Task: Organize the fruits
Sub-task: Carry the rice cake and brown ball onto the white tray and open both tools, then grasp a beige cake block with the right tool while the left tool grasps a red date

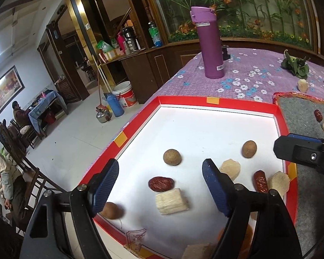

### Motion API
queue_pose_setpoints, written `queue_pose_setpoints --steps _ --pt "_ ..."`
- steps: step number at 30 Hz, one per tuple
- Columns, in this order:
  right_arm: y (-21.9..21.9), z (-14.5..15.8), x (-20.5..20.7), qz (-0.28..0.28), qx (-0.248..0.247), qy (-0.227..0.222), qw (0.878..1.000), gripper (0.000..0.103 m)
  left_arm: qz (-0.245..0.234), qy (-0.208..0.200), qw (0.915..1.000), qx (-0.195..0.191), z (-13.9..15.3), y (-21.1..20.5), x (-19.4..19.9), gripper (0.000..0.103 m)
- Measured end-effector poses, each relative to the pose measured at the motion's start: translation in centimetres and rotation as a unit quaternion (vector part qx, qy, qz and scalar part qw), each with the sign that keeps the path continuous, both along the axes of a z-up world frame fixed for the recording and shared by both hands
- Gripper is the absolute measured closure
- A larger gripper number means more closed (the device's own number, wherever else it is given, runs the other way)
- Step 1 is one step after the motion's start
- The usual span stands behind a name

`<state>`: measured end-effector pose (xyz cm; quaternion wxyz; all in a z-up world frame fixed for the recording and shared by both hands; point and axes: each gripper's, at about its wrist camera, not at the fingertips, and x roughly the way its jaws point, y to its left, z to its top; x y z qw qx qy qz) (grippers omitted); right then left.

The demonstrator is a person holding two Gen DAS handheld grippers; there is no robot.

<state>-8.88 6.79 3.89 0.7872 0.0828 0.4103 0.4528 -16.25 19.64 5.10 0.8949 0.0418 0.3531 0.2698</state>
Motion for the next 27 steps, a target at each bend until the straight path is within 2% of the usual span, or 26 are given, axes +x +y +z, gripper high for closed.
queue_pose_setpoints --steps 5,10,14,16,19,22,23,24,27 --pt "-1.7 0.2 0.0 -0.008 0.003 0.012 1.000 0.040 -0.018 0.005 0.9998 0.005 0.2 -1.0 -0.1 0.022" --pt "-7.2 1.4 0.4 -0.048 -0.013 -0.015 0.999 0.040 -0.039 0.012 0.9991 0.010 0.2 -2.1 0.1 0.022" --pt "-12.7 1.8 1.4 -0.100 -0.063 -0.054 0.992 0.037 -0.052 0.015 0.9985 0.012 0.2 -3.1 0.3 0.022" --pt "-14.5 1.6 2.9 -0.121 -0.092 -0.056 0.987 0.037 -0.058 0.016 0.9982 0.010 0.1 -3.6 0.5 0.022" --pt "-15.1 1.1 4.9 -0.133 -0.129 -0.061 0.981 0.037 -0.070 0.019 0.9974 0.006 0.2 -4.7 0.8 0.022" --pt "-13.9 0.3 6.7 -0.128 -0.157 -0.057 0.978 0.039 -0.085 0.019 0.9961 0.013 0.6 -5.9 0.7 0.022" --pt "-13.7 0.1 6.8 -0.124 -0.160 -0.055 0.978 0.046 -0.087 0.019 0.9959 0.016 0.8 -6.3 0.7 0.022" --pt "-13.3 -0.4 7.1 -0.120 -0.170 -0.049 0.977 0.060 -0.090 0.018 0.9956 0.018 1.0 -6.5 0.7 0.022" --pt "-13.3 -1.0 6.9 -0.125 -0.185 -0.059 0.973 0.073 -0.099 0.015 0.9947 0.025 1.6 -7.5 0.7 0.022"
